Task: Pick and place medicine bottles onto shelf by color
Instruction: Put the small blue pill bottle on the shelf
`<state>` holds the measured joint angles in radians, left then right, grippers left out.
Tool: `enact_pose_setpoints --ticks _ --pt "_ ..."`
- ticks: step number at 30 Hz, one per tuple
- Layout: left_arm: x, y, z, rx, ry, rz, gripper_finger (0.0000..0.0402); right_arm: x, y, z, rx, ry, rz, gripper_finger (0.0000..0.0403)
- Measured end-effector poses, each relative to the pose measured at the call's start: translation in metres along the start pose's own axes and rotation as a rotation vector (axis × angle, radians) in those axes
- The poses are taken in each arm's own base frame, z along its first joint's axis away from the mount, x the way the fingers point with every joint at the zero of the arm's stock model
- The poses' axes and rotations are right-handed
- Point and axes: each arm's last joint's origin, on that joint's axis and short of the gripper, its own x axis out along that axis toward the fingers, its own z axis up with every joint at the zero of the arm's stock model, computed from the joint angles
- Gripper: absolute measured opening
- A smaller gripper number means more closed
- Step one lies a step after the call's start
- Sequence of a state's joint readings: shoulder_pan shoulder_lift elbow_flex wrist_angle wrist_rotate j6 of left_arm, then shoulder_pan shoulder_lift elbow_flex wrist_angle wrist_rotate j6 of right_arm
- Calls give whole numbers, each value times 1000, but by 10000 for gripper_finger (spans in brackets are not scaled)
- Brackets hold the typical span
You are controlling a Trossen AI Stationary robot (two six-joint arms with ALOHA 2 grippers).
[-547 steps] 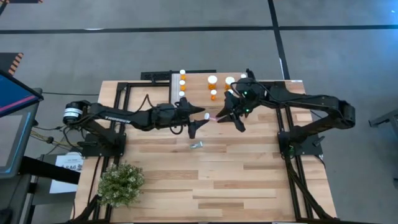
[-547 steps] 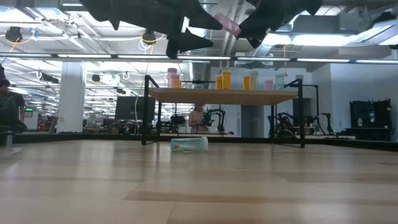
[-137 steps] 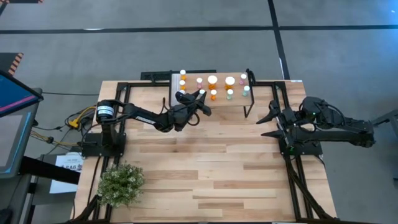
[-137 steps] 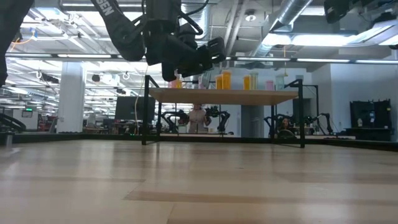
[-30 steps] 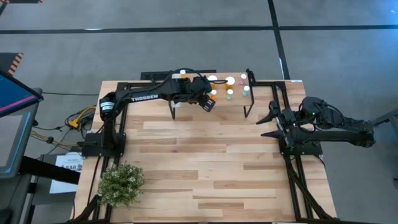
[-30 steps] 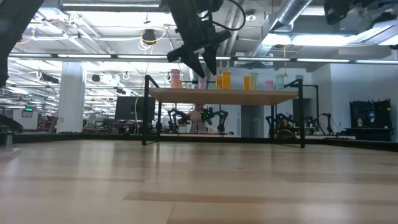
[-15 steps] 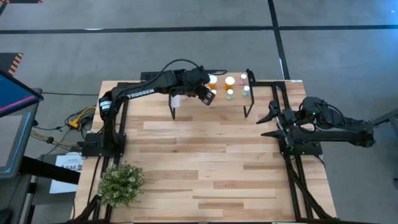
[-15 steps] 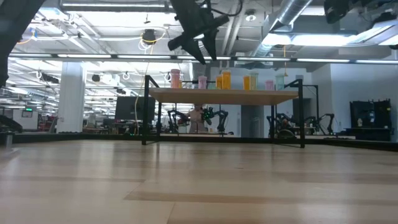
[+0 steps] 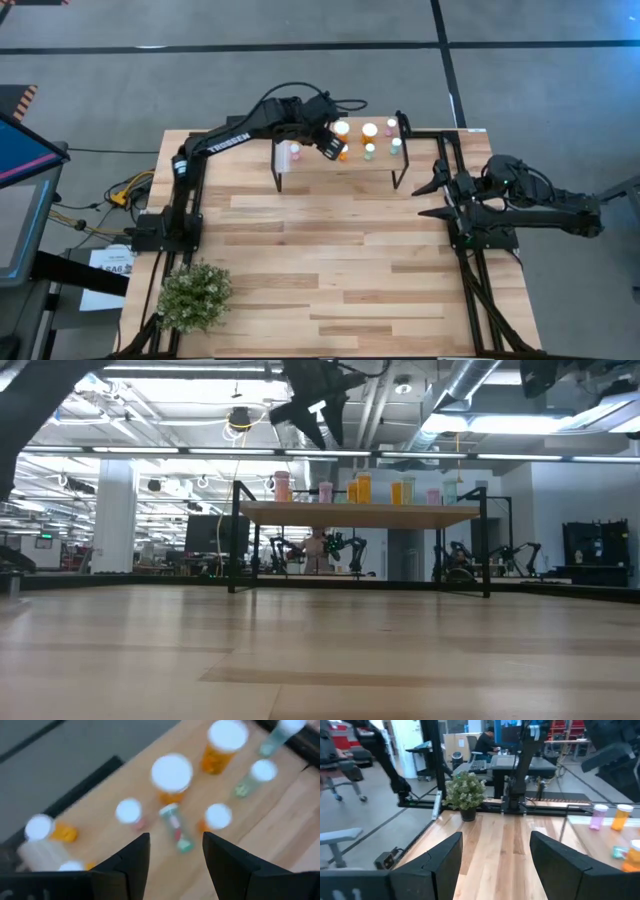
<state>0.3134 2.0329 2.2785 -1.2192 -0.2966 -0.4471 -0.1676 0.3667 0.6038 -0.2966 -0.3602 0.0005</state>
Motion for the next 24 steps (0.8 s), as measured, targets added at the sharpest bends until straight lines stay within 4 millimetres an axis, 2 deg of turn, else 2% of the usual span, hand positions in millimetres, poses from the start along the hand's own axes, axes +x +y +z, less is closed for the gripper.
enact_pose_setpoints --ticks 2,12,16,24 --pt "-1 -5 5 16 -6 4 169 0 0 0 0 -2 -5 255" --pt "31 -8 -15 40 120 31 169 0 0 -4 41 38 -4 255" --pt "44 -15 -18 49 90 7 169 0 0 -5 57 46 -3 255" --pt "62 -16 -27 59 105 15 169 0 0 -5 63 45 -3 255"
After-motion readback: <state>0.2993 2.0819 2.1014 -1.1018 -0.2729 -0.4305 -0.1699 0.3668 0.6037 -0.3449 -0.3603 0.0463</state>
